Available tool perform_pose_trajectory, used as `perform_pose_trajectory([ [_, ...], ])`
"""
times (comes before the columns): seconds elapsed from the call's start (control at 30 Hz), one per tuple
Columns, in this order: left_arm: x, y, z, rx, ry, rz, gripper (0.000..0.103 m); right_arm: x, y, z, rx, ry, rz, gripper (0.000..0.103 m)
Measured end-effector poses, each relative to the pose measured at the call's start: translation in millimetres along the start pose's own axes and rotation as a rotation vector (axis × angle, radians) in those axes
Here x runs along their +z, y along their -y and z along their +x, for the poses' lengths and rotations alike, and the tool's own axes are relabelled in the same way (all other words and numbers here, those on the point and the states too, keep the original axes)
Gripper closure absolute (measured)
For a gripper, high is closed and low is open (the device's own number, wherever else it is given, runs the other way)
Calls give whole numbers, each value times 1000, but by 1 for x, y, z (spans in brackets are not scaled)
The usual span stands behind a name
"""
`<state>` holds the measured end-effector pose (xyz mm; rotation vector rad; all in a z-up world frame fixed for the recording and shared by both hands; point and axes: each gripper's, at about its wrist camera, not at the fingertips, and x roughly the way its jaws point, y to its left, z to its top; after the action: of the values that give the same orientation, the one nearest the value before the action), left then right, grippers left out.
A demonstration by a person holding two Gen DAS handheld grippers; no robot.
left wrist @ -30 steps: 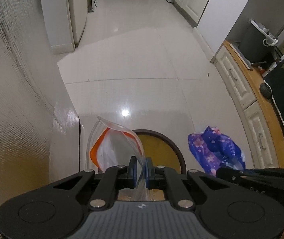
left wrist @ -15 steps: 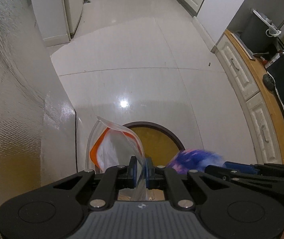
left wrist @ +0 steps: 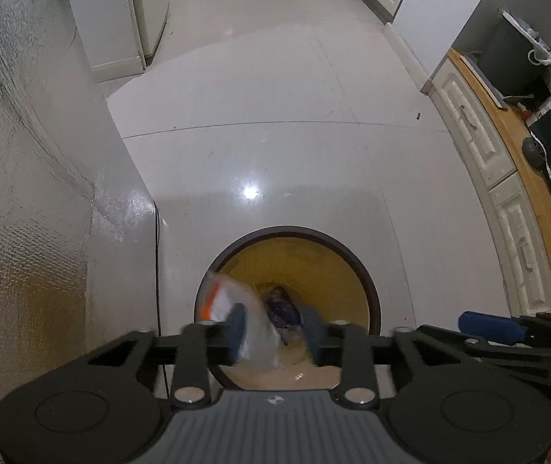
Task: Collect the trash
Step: 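Open the right tool then the left tool, dropping both bags into the bin, then move both open tools back toward the trash on the counter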
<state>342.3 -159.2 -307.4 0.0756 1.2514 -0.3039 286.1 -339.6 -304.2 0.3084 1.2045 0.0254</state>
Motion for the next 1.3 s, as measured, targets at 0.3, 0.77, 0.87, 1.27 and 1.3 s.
perform_pose_trajectory([
  [0.3,-2,0,-6,25,-25,2,28,-3,-1,-7,-21,0,-19,34],
  [0.77,-11,-9,-36,113,-37,-32,4,-10,-1,-32,-83,29,-31,2],
  [0.87,-13,-12,-44,121,-35,-42,2,-13,-2,-40,-96,38,-34,0],
  [1.27,-21,-15,-83,126,-6,-64,0,-20,-6,-78,-128,70,-33,0],
  [1.3,-22,-15,-87,125,0,-63,0,-21,-6,-83,-132,75,-32,0],
])
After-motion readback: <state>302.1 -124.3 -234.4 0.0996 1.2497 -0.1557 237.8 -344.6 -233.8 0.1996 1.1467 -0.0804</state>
